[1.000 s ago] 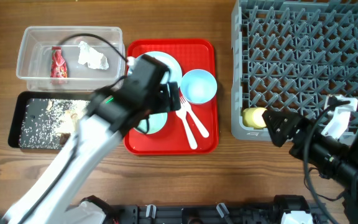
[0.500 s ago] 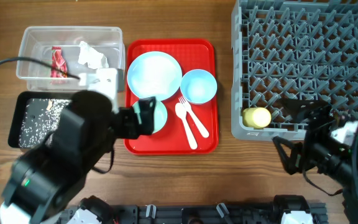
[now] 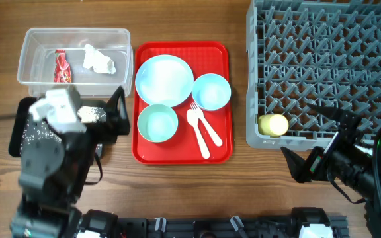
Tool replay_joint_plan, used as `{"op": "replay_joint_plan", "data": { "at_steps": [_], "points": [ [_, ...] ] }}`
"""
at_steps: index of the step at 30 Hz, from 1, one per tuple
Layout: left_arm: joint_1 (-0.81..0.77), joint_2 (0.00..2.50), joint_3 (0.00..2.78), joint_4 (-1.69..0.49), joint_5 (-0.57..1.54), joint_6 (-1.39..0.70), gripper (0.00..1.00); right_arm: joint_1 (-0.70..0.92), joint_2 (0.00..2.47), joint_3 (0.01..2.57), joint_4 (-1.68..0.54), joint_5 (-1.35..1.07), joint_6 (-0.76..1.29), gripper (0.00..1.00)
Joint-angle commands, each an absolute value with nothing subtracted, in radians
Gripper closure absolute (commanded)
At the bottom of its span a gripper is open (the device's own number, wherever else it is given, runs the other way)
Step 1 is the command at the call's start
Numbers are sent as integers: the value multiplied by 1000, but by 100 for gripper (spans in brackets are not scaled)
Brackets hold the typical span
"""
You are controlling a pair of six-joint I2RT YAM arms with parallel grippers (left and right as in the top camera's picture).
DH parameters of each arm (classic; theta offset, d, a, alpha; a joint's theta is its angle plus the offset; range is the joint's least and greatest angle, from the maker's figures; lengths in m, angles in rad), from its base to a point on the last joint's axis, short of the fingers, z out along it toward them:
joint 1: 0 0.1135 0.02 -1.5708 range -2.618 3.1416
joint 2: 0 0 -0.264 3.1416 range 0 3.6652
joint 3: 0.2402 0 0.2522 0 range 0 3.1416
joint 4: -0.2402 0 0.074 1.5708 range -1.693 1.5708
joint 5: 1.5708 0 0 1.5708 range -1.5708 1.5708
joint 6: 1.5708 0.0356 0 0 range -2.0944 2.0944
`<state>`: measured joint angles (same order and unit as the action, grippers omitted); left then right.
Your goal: Sort waste into correct bins and load items into the dishwasher rack
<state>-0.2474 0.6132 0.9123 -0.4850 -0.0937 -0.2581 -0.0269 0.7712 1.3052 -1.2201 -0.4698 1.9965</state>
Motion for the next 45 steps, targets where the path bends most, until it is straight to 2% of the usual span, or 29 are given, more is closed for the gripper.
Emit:
{"op": "replay_joint_plan", "data": {
  "at_steps": [1,9,18,29,38,45],
  "points": [
    [-178,469,723,-357,52,-180,0,-23,770,1311,-1221,-460,2071,0],
    [-129,220,406,-158,52,-134,0,-23,770,1311,-1221,-460,2071,0],
    [-67,11,199,-137,52,-134,0,-23,770,1311,-1221,-460,2070,0],
    [-66,3,4,46,63,-138,0,-23,770,1311,-1221,-460,2070,0],
    [-66,3,6,-70,63,-138,0,-23,770,1311,-1221,-460,2070,0],
    [-66,9,6,-72,61,-138,0,-23,770,1311,-1221,-460,2071,0]
  ]
}}
